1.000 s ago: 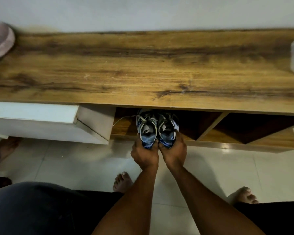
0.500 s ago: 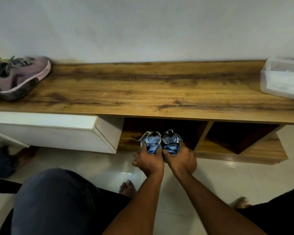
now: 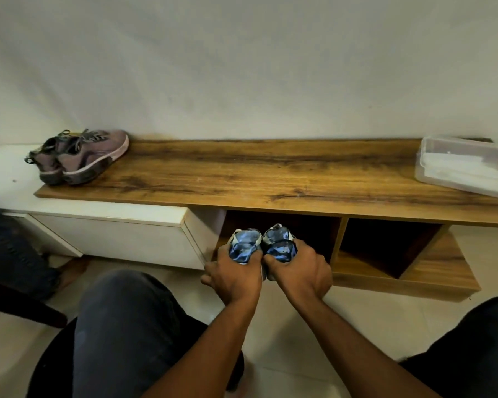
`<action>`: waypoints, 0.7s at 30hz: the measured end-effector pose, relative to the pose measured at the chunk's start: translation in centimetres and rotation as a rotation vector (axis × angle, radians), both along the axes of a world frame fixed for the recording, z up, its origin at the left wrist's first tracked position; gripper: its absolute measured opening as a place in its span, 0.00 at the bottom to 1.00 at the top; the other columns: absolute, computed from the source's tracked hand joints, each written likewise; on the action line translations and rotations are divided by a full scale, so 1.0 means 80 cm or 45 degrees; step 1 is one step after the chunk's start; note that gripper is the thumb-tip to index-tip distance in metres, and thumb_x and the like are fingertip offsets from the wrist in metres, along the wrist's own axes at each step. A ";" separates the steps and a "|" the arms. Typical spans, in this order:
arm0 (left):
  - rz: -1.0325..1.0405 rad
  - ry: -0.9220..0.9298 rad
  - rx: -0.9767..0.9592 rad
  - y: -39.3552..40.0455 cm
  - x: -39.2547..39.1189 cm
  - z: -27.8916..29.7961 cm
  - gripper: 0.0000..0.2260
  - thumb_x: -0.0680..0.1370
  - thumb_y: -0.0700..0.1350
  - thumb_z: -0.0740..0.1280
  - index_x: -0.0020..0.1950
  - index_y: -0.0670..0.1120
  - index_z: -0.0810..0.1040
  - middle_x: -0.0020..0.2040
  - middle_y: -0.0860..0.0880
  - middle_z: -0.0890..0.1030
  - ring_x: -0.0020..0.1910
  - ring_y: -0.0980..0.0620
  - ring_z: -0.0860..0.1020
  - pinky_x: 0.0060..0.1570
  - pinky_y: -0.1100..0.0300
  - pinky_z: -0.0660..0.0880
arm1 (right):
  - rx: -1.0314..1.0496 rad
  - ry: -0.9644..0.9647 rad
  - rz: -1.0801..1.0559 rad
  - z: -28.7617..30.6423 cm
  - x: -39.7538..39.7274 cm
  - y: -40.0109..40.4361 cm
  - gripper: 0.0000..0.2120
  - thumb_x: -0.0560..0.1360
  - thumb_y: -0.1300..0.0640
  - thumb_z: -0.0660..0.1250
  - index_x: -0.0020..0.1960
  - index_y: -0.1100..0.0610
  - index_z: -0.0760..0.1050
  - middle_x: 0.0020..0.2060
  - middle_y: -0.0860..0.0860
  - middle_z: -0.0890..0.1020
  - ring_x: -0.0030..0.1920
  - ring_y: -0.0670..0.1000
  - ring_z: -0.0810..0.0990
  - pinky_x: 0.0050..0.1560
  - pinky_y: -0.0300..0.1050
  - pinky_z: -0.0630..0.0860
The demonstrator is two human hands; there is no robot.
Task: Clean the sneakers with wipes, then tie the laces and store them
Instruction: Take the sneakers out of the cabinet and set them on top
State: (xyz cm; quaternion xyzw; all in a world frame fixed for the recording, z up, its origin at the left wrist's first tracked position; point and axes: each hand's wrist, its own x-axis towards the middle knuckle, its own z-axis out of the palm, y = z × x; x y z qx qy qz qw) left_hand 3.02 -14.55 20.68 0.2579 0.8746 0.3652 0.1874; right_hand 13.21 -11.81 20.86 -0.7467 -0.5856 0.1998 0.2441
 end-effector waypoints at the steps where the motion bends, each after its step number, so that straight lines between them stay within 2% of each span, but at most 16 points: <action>1: 0.009 0.018 0.014 -0.006 -0.001 0.010 0.29 0.70 0.59 0.78 0.68 0.53 0.76 0.64 0.42 0.74 0.65 0.41 0.67 0.50 0.57 0.63 | 0.032 -0.015 0.020 0.010 0.001 -0.004 0.29 0.61 0.28 0.72 0.56 0.45 0.80 0.44 0.44 0.85 0.47 0.51 0.84 0.38 0.41 0.73; 4: 0.053 0.057 0.068 -0.021 -0.005 0.034 0.30 0.69 0.60 0.78 0.68 0.53 0.76 0.64 0.42 0.75 0.64 0.41 0.68 0.53 0.53 0.70 | 0.120 -0.073 0.102 0.038 0.004 -0.012 0.30 0.61 0.27 0.71 0.55 0.45 0.80 0.43 0.44 0.84 0.46 0.50 0.84 0.36 0.41 0.71; 8: 0.087 0.009 0.190 -0.034 -0.001 0.070 0.27 0.68 0.59 0.79 0.65 0.55 0.76 0.62 0.45 0.74 0.63 0.42 0.70 0.53 0.49 0.76 | 0.172 -0.097 0.138 0.081 0.012 -0.016 0.30 0.60 0.25 0.70 0.52 0.45 0.80 0.40 0.44 0.83 0.44 0.50 0.84 0.36 0.41 0.75; 11: 0.028 0.032 0.256 -0.041 0.003 0.107 0.25 0.70 0.56 0.79 0.64 0.57 0.76 0.62 0.46 0.72 0.64 0.44 0.68 0.48 0.53 0.71 | 0.169 -0.078 0.148 0.115 0.022 -0.021 0.30 0.61 0.25 0.71 0.52 0.45 0.80 0.39 0.43 0.82 0.44 0.50 0.83 0.36 0.42 0.73; 13: -0.005 0.043 0.263 -0.047 0.004 0.126 0.24 0.71 0.56 0.78 0.65 0.56 0.77 0.62 0.46 0.73 0.63 0.44 0.67 0.48 0.54 0.67 | 0.178 -0.086 0.158 0.135 0.031 -0.028 0.30 0.62 0.25 0.71 0.53 0.45 0.80 0.37 0.43 0.79 0.43 0.50 0.81 0.36 0.42 0.71; 16: -0.025 0.018 0.311 -0.056 0.004 0.143 0.24 0.71 0.57 0.78 0.65 0.55 0.78 0.63 0.46 0.75 0.64 0.45 0.68 0.46 0.57 0.64 | 0.230 -0.140 0.175 0.163 0.042 -0.037 0.30 0.62 0.24 0.70 0.53 0.44 0.80 0.36 0.42 0.76 0.37 0.47 0.74 0.33 0.41 0.68; 18: -0.036 0.007 0.371 -0.058 0.004 0.153 0.24 0.70 0.57 0.79 0.64 0.55 0.79 0.62 0.48 0.77 0.64 0.46 0.69 0.41 0.61 0.62 | 0.267 -0.158 0.181 0.184 0.048 -0.040 0.29 0.62 0.25 0.70 0.53 0.44 0.80 0.36 0.42 0.75 0.37 0.48 0.73 0.33 0.41 0.67; 21: -0.020 -0.018 0.483 -0.052 0.007 0.171 0.23 0.68 0.58 0.80 0.60 0.56 0.80 0.60 0.50 0.80 0.63 0.47 0.72 0.45 0.58 0.67 | 0.325 -0.165 0.155 0.215 0.059 -0.041 0.29 0.61 0.26 0.71 0.54 0.44 0.81 0.38 0.44 0.80 0.40 0.51 0.79 0.35 0.41 0.69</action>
